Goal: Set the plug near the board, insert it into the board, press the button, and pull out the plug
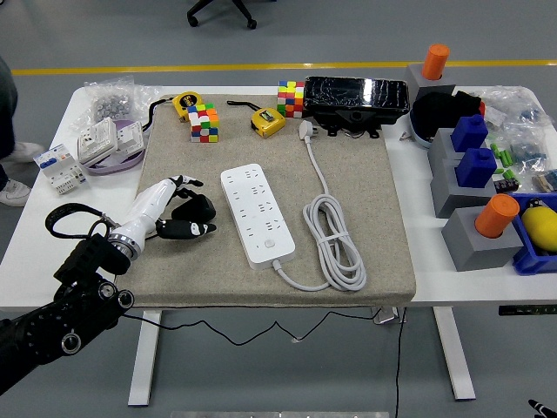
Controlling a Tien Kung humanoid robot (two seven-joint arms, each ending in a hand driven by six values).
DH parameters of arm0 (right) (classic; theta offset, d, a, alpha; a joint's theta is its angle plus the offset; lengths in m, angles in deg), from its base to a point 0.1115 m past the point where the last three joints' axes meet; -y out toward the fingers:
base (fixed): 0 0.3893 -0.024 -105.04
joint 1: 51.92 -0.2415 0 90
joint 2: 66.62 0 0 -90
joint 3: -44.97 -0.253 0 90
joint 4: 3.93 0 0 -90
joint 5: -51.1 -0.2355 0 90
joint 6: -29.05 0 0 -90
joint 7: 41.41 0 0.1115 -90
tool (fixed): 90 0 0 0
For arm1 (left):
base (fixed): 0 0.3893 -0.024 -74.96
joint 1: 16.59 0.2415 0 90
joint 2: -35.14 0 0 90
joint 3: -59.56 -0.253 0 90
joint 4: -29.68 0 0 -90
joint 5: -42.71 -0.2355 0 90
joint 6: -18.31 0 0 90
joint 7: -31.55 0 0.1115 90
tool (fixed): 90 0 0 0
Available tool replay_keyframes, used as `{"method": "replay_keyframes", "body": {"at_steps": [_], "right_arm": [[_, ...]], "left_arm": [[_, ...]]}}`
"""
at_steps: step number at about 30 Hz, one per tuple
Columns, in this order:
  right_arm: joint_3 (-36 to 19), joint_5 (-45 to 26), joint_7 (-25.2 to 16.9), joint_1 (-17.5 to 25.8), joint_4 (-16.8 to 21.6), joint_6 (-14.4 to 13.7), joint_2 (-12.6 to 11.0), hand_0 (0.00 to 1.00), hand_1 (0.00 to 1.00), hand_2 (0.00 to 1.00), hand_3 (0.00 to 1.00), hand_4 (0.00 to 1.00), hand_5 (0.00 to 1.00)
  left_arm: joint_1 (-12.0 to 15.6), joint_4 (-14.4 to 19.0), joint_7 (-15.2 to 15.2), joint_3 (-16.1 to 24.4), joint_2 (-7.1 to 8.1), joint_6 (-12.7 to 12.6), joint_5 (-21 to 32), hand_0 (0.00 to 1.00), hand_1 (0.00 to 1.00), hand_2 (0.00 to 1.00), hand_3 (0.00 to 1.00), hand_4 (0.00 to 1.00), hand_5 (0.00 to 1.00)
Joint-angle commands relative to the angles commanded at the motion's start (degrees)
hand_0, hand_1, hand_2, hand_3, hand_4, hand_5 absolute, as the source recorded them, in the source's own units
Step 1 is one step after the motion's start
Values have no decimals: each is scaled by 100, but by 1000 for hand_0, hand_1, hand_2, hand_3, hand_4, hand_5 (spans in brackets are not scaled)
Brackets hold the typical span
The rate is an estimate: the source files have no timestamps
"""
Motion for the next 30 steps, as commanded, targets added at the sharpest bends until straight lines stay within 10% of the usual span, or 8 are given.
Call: {"method": "replay_keyframes", "body": {"at_steps": [6,7,30], "right_arm": [[-10,-3,-3,-4,7,-2,-4,572,632,615,542,886,413],[-10,-3,-3,-6,10,-1,-3,572,632,613,541,886,412],[-3,-2,-6,1,25,0,4,572,631,613,542,887,412]], "left_arm": [[-36,-106,3,-32,-41,-175,-77,490,536,511,556,849,106],[-43,-120,-5,-34,-46,-211,-99,373,417,458,534,667,2],[-256,348,-229,-434,-155,-109,85,348,356,430,530,625,2]]}}
